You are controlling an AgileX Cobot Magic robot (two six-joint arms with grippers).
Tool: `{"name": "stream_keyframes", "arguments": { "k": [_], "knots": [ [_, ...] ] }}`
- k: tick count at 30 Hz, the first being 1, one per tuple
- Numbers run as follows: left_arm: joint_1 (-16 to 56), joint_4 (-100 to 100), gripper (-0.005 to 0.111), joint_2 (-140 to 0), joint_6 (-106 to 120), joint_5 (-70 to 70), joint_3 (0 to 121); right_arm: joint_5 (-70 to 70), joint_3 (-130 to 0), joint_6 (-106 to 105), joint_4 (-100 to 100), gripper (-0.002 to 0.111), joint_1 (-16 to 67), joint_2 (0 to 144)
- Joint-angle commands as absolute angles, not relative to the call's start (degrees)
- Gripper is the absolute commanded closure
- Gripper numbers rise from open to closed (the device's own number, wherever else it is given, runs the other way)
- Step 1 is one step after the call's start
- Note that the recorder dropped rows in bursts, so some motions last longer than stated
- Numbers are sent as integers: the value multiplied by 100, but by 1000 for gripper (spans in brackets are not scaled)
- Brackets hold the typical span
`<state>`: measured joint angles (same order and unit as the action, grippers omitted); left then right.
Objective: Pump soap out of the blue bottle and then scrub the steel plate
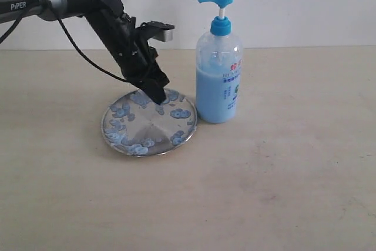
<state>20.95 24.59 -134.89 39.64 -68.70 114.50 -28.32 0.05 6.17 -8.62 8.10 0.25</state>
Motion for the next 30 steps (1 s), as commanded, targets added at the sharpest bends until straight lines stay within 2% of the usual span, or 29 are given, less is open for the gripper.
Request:
{"name": "stream_keyframes", "arguments": {
  "k": [1,4,6,11,14,19,23,26,30],
  "knots": [
    [2044,2035,103,-13236,4169,-6996,11257,-2838,0,597,-862,107,800,0],
    [1834,769,103,-13061,2362,-6924,11314,-2838,0,597,-862,107,800,0],
    [1662,813,103,-12785,1619,-6691,11299,-2838,0,597,-862,107,800,0],
    [1603,3330,103,-11522,3397,-5647,10526,-2838,0,597,-862,107,800,0],
    [1603,3947,103,-10484,3538,-4351,9583,-2838,0,597,-862,107,800,0],
    [1940,5249,103,-8395,5289,-1841,7141,-2838,0,597,-862,107,800,0],
    [2547,6351,103,-6658,6567,-1791,5339,-2838,0,597,-862,107,800,0],
    [2841,6469,103,-5636,7180,-1436,4551,-2838,0,597,-862,107,800,0],
    [2854,6469,103,-4842,7181,-1066,4005,-2838,0,597,-862,107,800,0]
  ]
}}
